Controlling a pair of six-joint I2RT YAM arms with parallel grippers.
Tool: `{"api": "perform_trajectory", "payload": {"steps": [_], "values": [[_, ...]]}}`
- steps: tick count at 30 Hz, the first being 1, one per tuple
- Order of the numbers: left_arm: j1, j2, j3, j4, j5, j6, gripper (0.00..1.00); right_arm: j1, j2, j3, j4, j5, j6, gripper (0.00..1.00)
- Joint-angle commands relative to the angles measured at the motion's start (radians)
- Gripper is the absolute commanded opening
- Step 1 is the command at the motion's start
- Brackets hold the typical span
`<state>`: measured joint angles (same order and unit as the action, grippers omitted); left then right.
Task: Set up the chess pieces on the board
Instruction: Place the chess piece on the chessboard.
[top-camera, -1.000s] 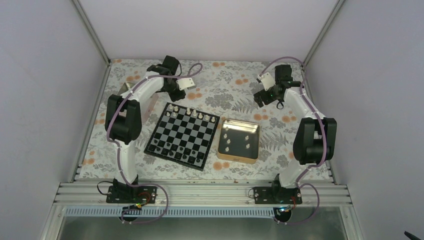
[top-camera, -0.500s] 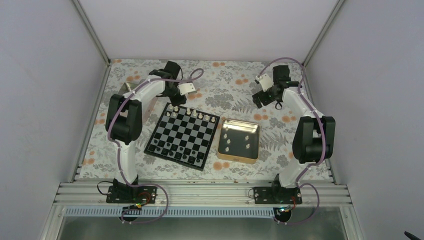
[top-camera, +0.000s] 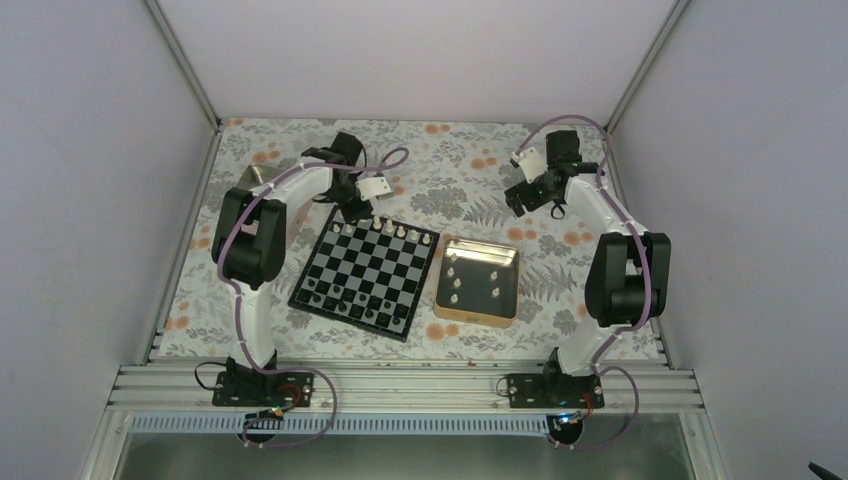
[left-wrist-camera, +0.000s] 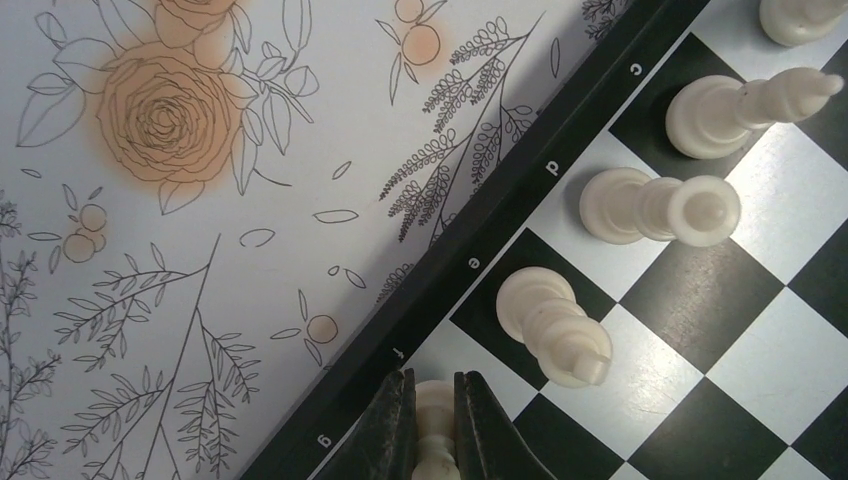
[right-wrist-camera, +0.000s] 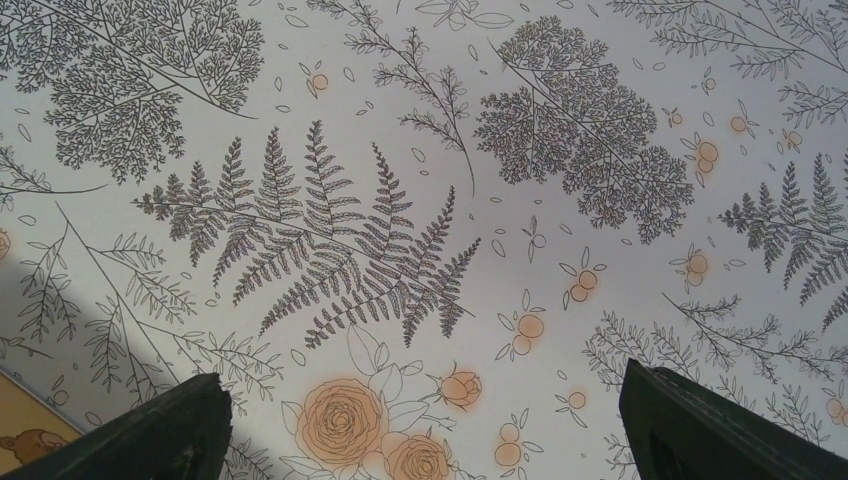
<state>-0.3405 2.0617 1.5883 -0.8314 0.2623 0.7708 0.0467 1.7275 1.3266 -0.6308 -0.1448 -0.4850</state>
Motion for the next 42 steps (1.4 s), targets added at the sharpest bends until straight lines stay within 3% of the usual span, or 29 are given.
{"api": "perform_trajectory", "payload": {"steps": [1, 42], "values": [[-0.005, -0.018, -0.018, 0.019, 0.006, -0.008, 0.06, 0.009, 0.012, 0.000, -0.010, -0.009, -0.010, 1.00], [-0.015, 0.002, -0.038, 0.019, 0.004, -0.002, 0.07, 0.009, 0.014, -0.008, -0.015, -0.006, -0.015, 1.00]]}}
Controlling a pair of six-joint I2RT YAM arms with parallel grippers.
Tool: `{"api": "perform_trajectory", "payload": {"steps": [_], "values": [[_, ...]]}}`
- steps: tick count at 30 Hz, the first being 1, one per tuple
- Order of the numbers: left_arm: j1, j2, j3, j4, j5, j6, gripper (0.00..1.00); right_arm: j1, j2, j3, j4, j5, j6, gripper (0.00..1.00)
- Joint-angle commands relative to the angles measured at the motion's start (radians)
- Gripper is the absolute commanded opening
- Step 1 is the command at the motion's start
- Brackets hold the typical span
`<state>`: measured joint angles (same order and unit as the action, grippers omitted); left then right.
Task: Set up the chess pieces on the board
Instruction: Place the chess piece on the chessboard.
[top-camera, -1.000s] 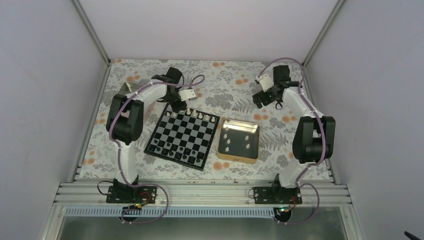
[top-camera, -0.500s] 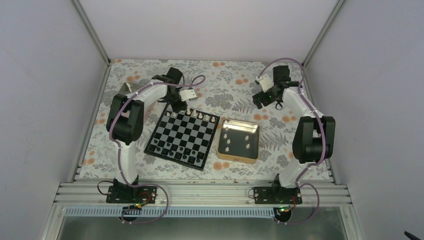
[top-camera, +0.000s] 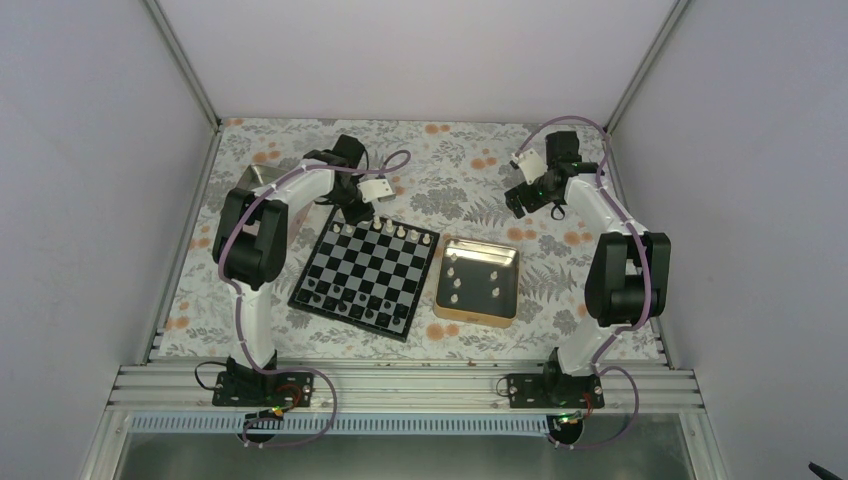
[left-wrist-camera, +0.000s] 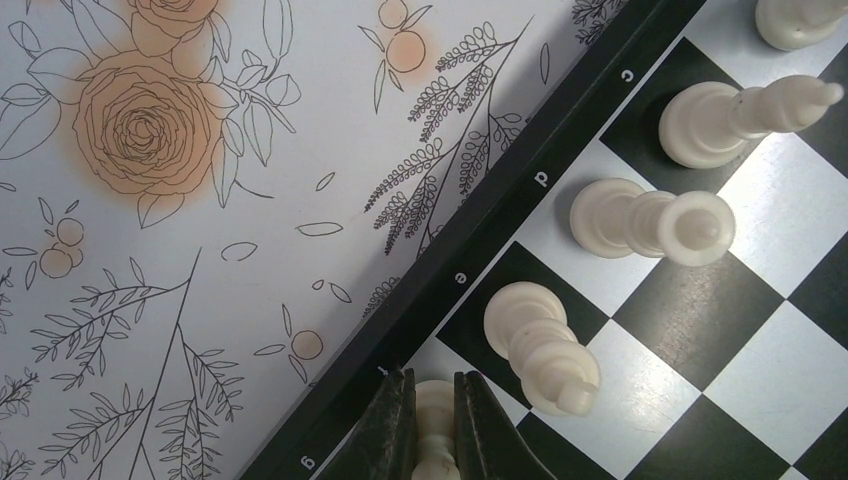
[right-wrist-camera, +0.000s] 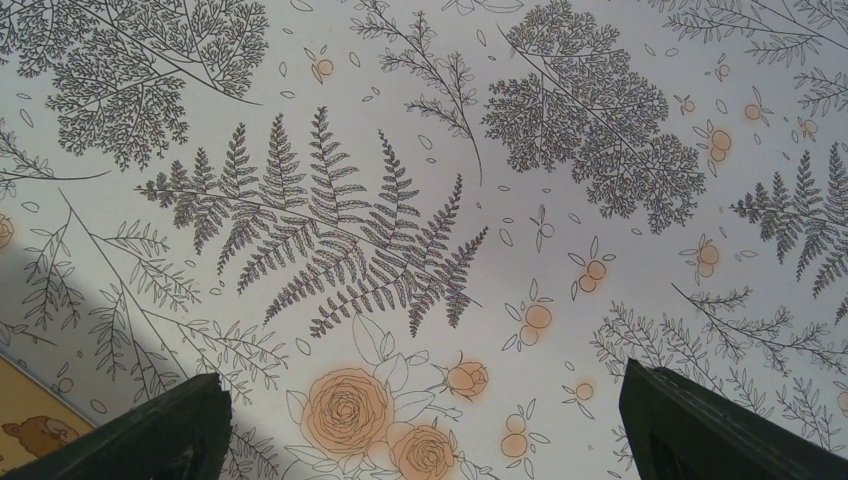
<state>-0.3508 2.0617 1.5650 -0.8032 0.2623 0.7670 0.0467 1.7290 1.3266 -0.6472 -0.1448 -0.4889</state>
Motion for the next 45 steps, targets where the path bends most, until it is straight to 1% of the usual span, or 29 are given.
{"api": "perform_trajectory", "payload": {"steps": [1, 12, 22, 28, 34, 38, 42, 45], "values": [[-0.004, 0.003, -0.015, -0.010, 0.002, 0.003, 0.07, 0.009, 0.013, -0.007, 0.001, -0.006, -0.011, 1.00], [-0.004, 0.003, -0.023, -0.009, -0.001, 0.006, 0.08, 0.010, 0.015, -0.008, 0.000, -0.006, -0.011, 1.00], [-0.005, 0.000, -0.011, -0.002, -0.005, 0.004, 0.21, 0.010, 0.014, -0.010, -0.002, -0.009, -0.013, 1.00], [-0.005, -0.022, 0.003, -0.003, -0.020, 0.002, 0.24, 0.010, 0.016, -0.009, -0.006, -0.012, -0.014, 1.00], [-0.005, -0.045, 0.052, -0.025, -0.041, 0.005, 0.25, 0.010, 0.014, -0.008, -0.006, -0.012, -0.014, 1.00], [-0.007, -0.054, 0.113, -0.057, -0.049, 0.009, 0.25, 0.010, 0.013, -0.007, -0.006, -0.013, -0.014, 1.00], [-0.008, -0.065, 0.186, -0.112, -0.085, 0.022, 0.25, 0.010, 0.012, -0.008, -0.008, -0.014, -0.015, 1.00], [-0.014, -0.073, 0.255, -0.188, -0.073, 0.030, 0.25, 0.011, 0.010, -0.008, -0.008, -0.013, -0.015, 1.00]]}}
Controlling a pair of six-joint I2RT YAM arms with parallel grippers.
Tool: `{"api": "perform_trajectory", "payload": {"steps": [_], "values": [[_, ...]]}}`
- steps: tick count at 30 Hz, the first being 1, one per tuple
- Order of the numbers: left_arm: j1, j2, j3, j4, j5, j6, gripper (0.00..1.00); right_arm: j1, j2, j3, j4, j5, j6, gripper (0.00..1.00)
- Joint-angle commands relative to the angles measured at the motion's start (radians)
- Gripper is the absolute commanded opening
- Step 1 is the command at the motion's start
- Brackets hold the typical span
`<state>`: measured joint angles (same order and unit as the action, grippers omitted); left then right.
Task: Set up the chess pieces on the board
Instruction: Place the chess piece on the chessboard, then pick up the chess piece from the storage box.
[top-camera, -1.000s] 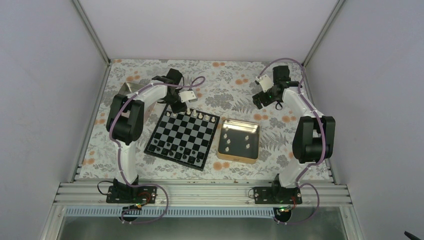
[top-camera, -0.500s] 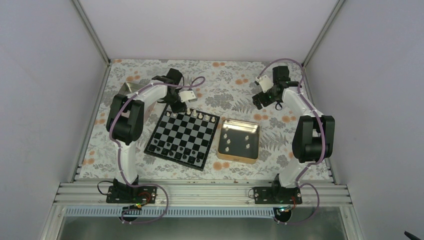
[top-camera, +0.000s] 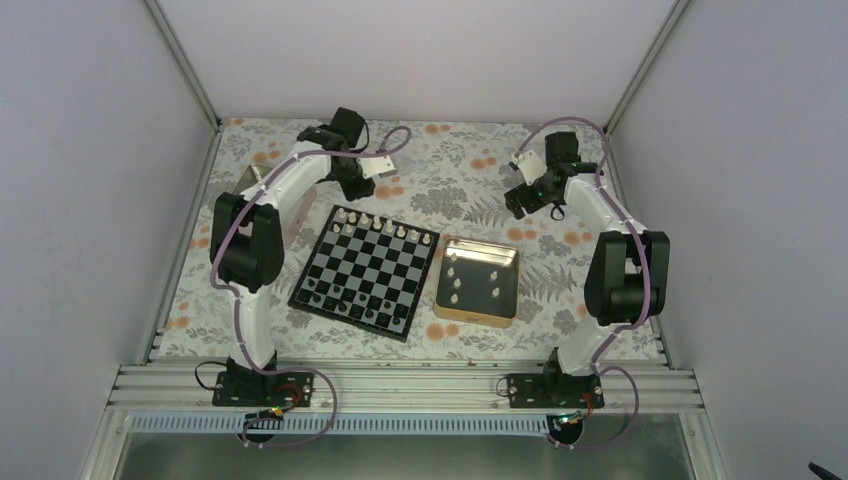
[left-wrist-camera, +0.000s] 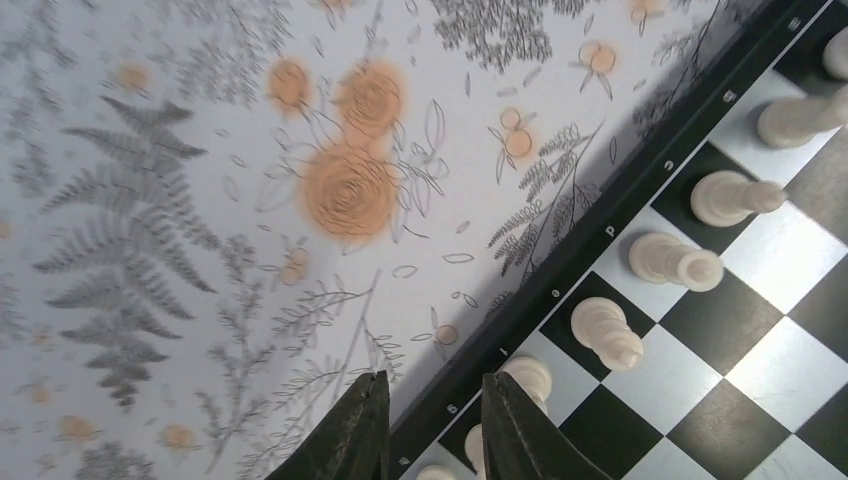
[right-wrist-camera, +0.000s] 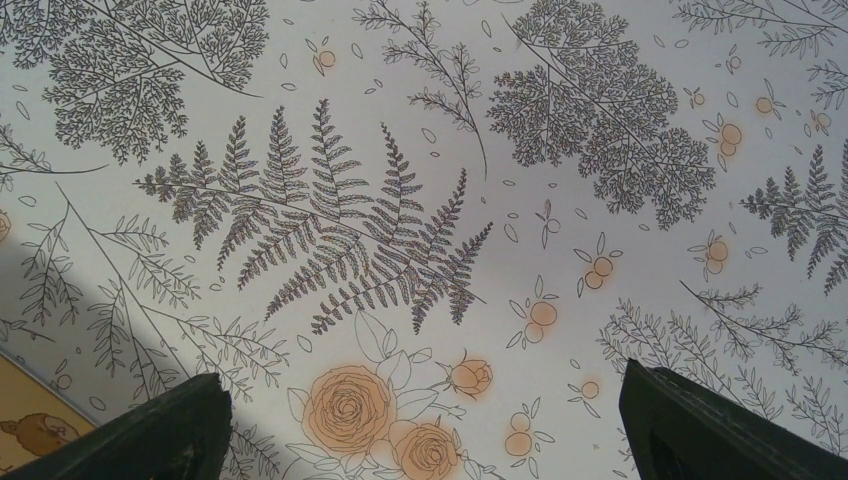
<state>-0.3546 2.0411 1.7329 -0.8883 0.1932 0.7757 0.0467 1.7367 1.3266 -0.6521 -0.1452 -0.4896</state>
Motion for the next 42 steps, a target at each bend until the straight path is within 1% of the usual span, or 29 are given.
{"api": "perform_trajectory", "payload": {"steps": [1, 5, 7, 9, 11, 15, 18, 25, 28, 30, 31, 37, 42], "values": [[-0.015, -0.059, 0.111, -0.131, 0.010, 0.025, 0.25, 0.011, 0.003, -0.009, -0.002, -0.013, -0.014, 1.00], [-0.063, -0.099, 0.194, -0.211, 0.060, 0.026, 0.25, 0.010, 0.004, -0.008, -0.003, -0.013, -0.015, 1.00], [-0.098, -0.111, 0.214, -0.222, 0.083, 0.020, 0.28, 0.011, 0.005, -0.007, -0.002, -0.014, -0.015, 1.00], [-0.157, -0.113, 0.211, -0.219, 0.068, 0.009, 0.29, 0.011, 0.005, -0.007, -0.002, -0.013, -0.015, 1.00], [-0.242, -0.102, 0.197, -0.212, 0.034, -0.002, 0.30, 0.010, 0.004, -0.009, 0.000, -0.009, -0.015, 1.00], [-0.391, -0.054, 0.164, -0.190, 0.023, -0.014, 0.32, 0.010, 0.008, -0.011, 0.006, 0.004, -0.010, 1.00], [-0.459, 0.006, 0.158, -0.167, 0.006, -0.016, 0.32, 0.010, 0.010, -0.010, 0.004, 0.000, -0.010, 1.00], [-0.536, 0.114, 0.209, -0.166, 0.029, -0.014, 0.33, 0.009, 0.010, -0.011, 0.006, -0.005, -0.010, 1.00], [-0.561, 0.147, 0.211, -0.162, 0.024, -0.010, 0.37, 0.009, 0.010, -0.011, 0.006, -0.005, -0.011, 1.00], [-0.574, 0.159, 0.210, -0.162, 0.038, -0.005, 0.44, 0.009, 0.009, -0.012, 0.007, -0.004, -0.012, 1.00], [-0.582, 0.161, 0.208, -0.159, 0.045, -0.004, 0.45, 0.010, 0.010, -0.012, 0.006, -0.002, -0.012, 1.00], [-0.615, 0.185, 0.207, -0.152, 0.061, -0.003, 0.46, 0.010, 0.011, -0.012, 0.009, -0.004, -0.010, 1.00], [-0.632, 0.214, 0.187, -0.137, 0.044, 0.002, 0.46, 0.009, 0.008, -0.010, 0.009, -0.007, -0.008, 1.00]]}}
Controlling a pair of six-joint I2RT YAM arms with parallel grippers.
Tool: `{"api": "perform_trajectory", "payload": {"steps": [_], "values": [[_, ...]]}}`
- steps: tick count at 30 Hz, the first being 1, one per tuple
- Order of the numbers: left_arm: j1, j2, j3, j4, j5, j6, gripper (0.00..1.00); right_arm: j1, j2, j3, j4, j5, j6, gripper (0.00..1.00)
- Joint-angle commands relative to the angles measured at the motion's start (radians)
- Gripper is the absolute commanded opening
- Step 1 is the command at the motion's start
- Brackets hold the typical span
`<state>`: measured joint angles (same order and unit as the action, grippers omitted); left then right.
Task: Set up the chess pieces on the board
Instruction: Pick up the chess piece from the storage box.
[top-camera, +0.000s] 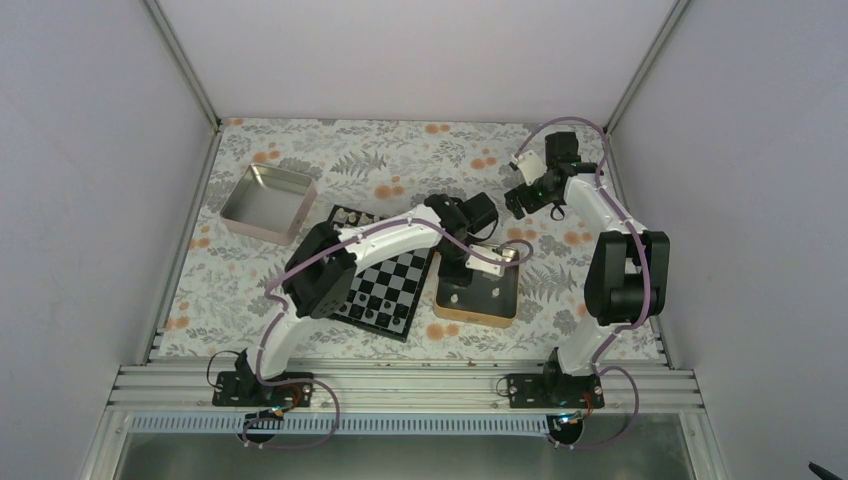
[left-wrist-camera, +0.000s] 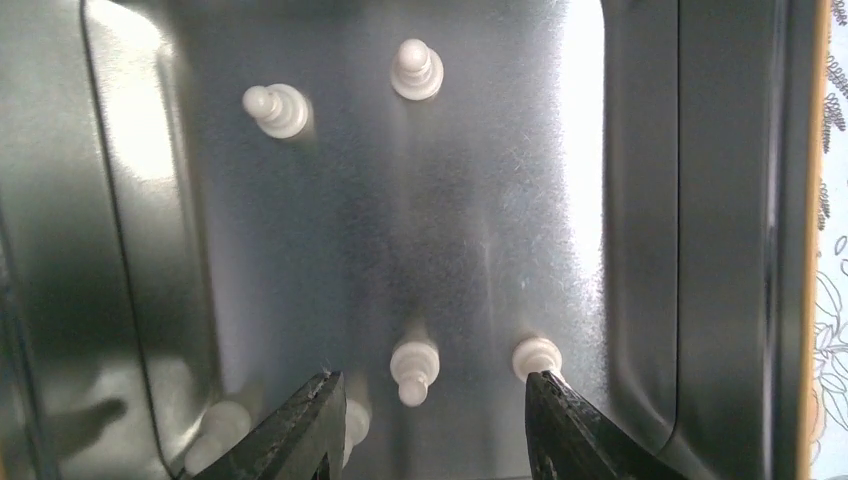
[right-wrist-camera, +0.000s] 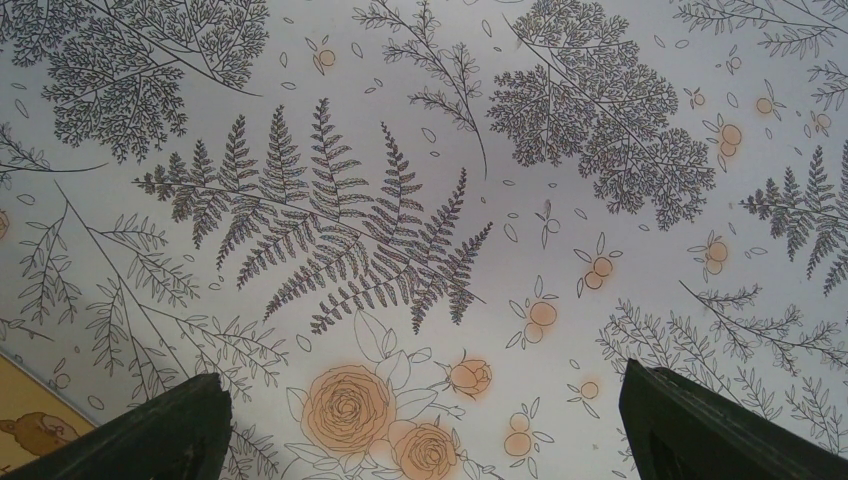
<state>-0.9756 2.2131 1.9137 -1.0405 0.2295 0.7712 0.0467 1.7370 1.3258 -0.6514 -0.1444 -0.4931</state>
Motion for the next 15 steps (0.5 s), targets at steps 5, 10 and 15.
{"api": "perform_trajectory", "payload": {"steps": [5, 10, 15], "values": [[-0.011, 0.069, -0.021, 0.043, -0.036, 0.009, 0.45, 0.010, 0.004, -0.011, 0.008, -0.008, -0.005, 1.00], [-0.011, 0.075, -0.051, 0.065, -0.057, 0.009, 0.42, 0.009, 0.004, -0.012, 0.007, -0.010, -0.006, 1.00], [-0.010, 0.068, -0.083, 0.096, -0.068, 0.006, 0.40, 0.009, 0.004, -0.011, 0.006, -0.012, -0.006, 1.00]]}}
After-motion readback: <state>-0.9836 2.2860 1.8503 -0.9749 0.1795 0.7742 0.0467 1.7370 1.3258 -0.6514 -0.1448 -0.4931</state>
